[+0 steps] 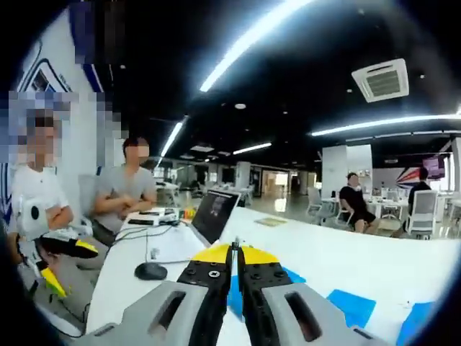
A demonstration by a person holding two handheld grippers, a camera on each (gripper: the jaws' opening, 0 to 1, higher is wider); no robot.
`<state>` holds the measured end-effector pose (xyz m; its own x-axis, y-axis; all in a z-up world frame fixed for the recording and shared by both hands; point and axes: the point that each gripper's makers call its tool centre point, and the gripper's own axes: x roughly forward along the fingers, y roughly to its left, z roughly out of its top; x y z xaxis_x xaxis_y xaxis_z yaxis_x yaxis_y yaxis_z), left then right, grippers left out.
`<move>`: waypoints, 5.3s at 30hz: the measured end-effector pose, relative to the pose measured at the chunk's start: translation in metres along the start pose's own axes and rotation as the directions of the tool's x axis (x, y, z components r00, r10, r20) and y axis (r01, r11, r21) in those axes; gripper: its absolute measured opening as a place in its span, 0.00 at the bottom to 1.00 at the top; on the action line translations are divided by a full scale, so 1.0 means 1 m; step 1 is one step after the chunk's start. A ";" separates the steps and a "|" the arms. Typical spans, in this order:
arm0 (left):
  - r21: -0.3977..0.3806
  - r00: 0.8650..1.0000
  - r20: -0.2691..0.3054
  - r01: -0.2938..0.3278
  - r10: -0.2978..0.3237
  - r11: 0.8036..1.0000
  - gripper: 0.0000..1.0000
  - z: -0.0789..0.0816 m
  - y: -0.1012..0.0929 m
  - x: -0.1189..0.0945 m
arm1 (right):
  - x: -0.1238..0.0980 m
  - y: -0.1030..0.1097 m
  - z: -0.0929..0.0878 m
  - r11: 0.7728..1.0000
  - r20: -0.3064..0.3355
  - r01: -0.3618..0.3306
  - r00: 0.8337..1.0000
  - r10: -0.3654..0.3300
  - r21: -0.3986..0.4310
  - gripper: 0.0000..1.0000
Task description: Pick up the resistors one by one and place each resistor into its matching bin, sorting the parts by color and model until every resistor is separated into the correct bin for its type
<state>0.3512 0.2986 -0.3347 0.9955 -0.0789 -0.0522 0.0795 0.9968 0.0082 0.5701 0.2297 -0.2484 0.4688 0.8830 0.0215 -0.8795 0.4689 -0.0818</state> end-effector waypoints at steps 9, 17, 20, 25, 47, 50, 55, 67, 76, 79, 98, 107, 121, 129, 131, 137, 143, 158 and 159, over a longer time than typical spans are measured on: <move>-0.016 0.999 -0.001 -0.054 0.054 0.998 0.71 -0.001 0.015 -0.004 | 0.080 -0.039 -0.032 0.998 -0.070 0.039 0.997 -0.041 -0.041 0.06; -0.018 0.999 -0.024 -0.045 0.045 0.999 0.71 -0.006 0.012 -0.002 | 0.113 -0.054 -0.054 0.997 -0.140 0.080 0.987 -0.080 -0.012 0.07; -0.021 0.999 -0.024 -0.038 0.038 0.999 0.71 -0.005 0.010 -0.002 | 0.117 -0.051 -0.059 0.997 -0.155 0.071 0.985 -0.068 0.010 0.07; -0.019 0.999 -0.026 -0.036 0.035 0.999 0.71 -0.003 0.009 -0.003 | 0.122 -0.046 -0.065 0.998 -0.161 0.061 0.985 -0.063 -0.013 0.09; -0.045 0.998 -0.023 0.053 -0.054 0.998 0.71 -0.005 -0.014 0.020 | -0.031 -0.072 -0.048 0.995 -0.063 0.091 0.994 -0.093 -0.034 0.39; -0.036 0.992 -0.038 0.117 -0.118 0.993 0.71 -0.010 -0.025 0.025 | -0.075 -0.065 -0.056 0.995 -0.048 0.097 0.994 -0.097 -0.012 0.39; -0.073 0.974 -0.062 0.215 -0.219 0.974 0.71 -0.020 -0.038 0.030 | -0.146 -0.054 -0.083 0.988 -0.044 0.149 0.988 -0.147 0.042 0.39; -0.029 0.920 -0.158 0.359 -0.358 0.933 0.73 -0.046 -0.065 0.034 | -0.244 -0.016 -0.109 0.966 -0.059 0.230 0.973 -0.224 0.114 0.37; -0.017 0.896 -0.208 0.398 -0.392 0.917 0.72 -0.055 -0.077 0.030 | -0.251 -0.013 -0.108 0.987 -0.154 0.158 0.976 -0.153 0.018 0.32; -0.013 0.897 -0.210 0.396 -0.390 0.918 0.72 -0.055 -0.078 0.027 | -0.244 -0.015 -0.107 0.995 -0.203 0.091 0.975 -0.095 -0.027 0.32; -0.029 0.900 -0.237 0.369 -0.365 0.929 0.73 -0.062 -0.074 0.009 | -0.197 0.017 -0.157 0.884 -0.657 -0.455 0.699 0.281 -0.107 0.27; -0.023 0.881 -0.269 0.397 -0.388 0.917 0.73 -0.067 -0.082 0.005 | -0.169 0.022 -0.187 0.784 -0.787 -0.611 0.535 0.307 -0.109 0.24; -0.033 0.881 -0.287 0.383 -0.376 0.923 0.73 -0.075 -0.079 -0.002 | -0.161 0.024 -0.230 0.660 -0.898 -0.749 0.326 0.296 -0.054 0.21; -0.033 0.881 -0.291 0.381 -0.373 0.924 0.72 -0.078 -0.078 -0.003 | -0.156 0.023 -0.233 0.656 -0.913 -0.754 0.277 0.300 -0.013 0.16; -0.032 0.880 -0.293 0.382 -0.374 0.923 0.72 -0.079 -0.078 -0.003 | -0.157 0.023 -0.234 0.660 -0.917 -0.751 0.262 0.302 0.002 0.12; -0.033 0.879 -0.292 0.385 -0.377 0.922 0.72 -0.079 -0.079 -0.003 | -0.160 0.028 -0.235 0.641 -0.923 -0.768 0.252 0.292 -0.007 0.07; -0.033 0.880 -0.274 0.395 -0.389 0.918 0.73 -0.074 -0.081 -0.003 | -0.170 0.028 -0.224 0.680 -0.901 -0.733 0.291 0.322 0.007 0.07; -0.015 0.911 -0.165 0.381 -0.378 0.925 0.72 -0.045 -0.087 0.002 | -0.207 0.010 -0.114 0.969 -0.428 -0.245 0.873 0.235 0.034 0.07; -0.008 0.920 -0.148 0.366 -0.363 0.930 0.72 -0.041 -0.085 0.004 | -0.210 0.007 -0.111 0.981 -0.393 -0.190 0.900 0.188 0.034 0.07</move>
<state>0.3460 0.2139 -0.3769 0.8792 -0.4330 -0.1990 0.4382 0.8987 -0.0194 0.4751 0.0453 -0.3645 0.2892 0.8752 -0.3878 -0.9548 0.2930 -0.0506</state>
